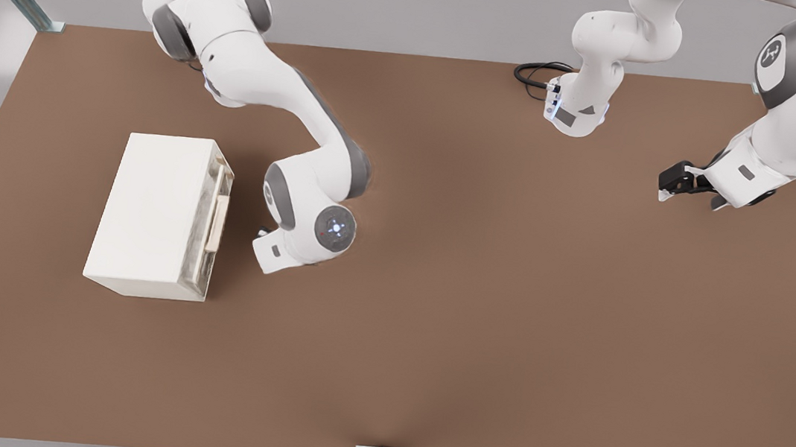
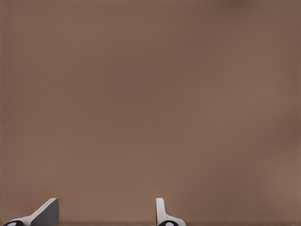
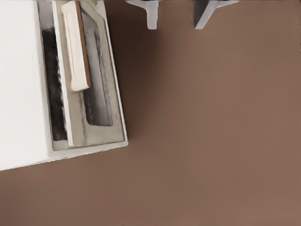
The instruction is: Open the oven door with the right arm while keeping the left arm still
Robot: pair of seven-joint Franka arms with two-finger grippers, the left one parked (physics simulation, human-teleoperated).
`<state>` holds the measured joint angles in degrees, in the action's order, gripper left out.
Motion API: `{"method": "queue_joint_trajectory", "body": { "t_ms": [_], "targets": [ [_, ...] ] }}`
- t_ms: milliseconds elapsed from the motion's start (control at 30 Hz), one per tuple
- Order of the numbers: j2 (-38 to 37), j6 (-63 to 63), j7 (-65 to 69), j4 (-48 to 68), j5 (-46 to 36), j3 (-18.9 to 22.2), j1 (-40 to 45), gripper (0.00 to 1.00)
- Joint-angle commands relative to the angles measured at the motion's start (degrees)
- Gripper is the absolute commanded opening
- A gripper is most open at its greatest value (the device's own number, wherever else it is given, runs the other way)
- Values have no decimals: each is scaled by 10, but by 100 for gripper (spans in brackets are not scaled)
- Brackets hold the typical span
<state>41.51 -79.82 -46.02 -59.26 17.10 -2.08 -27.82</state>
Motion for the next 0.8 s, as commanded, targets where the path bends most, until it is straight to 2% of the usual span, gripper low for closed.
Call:
{"method": "queue_joint_trajectory", "body": {
  "t_ms": [0,67,100,167,200,267,767],
  "targets": [
    [-24,-45,166,7,-72,1,48,100],
    [-69,-45,348,4,-77,1,124,100],
    [-139,-53,407,-57,-106,0,177,100],
    [-266,-102,501,-182,-110,-11,243,100],
    [-260,-102,545,-172,-105,-14,255,100],
    [-236,-90,548,-122,-111,-8,261,100],
    [-224,-96,540,-117,-121,-6,276,100]
  ]
}}
